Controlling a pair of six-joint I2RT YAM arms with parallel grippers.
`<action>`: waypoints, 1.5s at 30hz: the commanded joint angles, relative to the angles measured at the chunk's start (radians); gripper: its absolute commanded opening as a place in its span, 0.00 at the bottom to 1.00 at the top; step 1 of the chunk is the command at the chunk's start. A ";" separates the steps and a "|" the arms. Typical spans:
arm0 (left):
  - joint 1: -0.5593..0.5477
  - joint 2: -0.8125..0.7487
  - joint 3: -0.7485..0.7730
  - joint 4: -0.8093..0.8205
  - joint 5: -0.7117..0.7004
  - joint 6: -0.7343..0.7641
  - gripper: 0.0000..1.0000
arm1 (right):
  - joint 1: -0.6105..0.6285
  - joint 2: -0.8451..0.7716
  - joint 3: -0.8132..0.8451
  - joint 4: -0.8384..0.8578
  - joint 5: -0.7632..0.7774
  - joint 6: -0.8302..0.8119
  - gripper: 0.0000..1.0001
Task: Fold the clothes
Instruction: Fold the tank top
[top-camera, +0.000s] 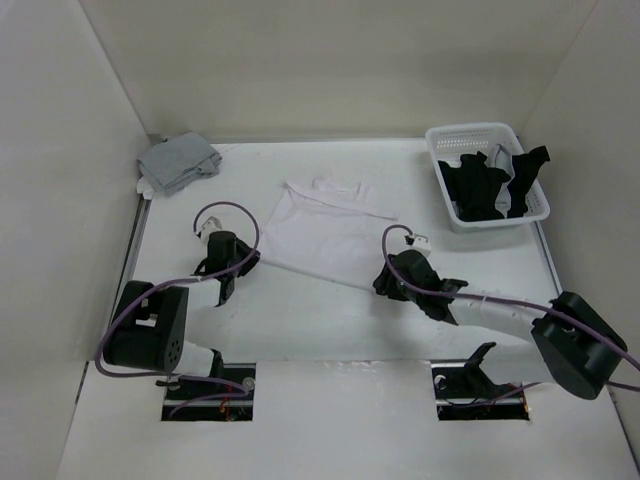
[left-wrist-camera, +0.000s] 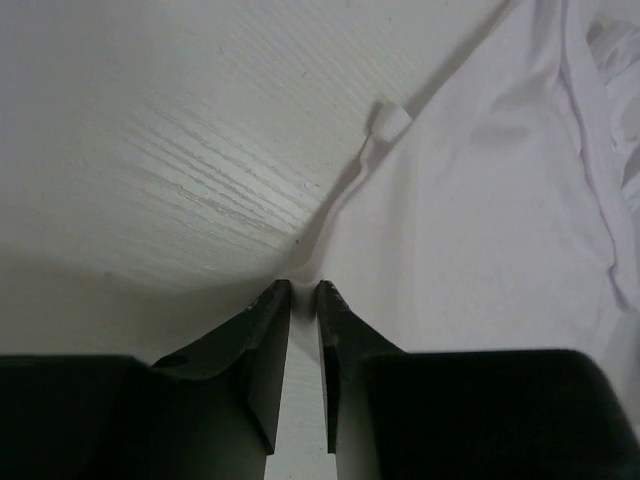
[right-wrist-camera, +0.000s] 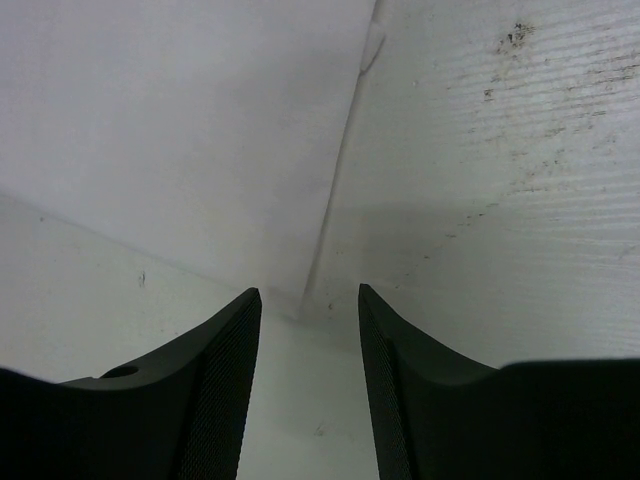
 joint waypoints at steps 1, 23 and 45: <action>0.009 0.031 0.029 0.023 -0.005 -0.015 0.14 | 0.004 0.021 0.024 0.071 -0.017 0.016 0.49; -0.039 -0.113 -0.034 -0.043 -0.093 0.008 0.03 | 0.010 0.120 0.051 0.027 -0.052 0.049 0.42; -0.041 -0.186 -0.072 -0.049 -0.088 0.011 0.03 | 0.128 0.134 0.053 -0.130 0.095 0.170 0.36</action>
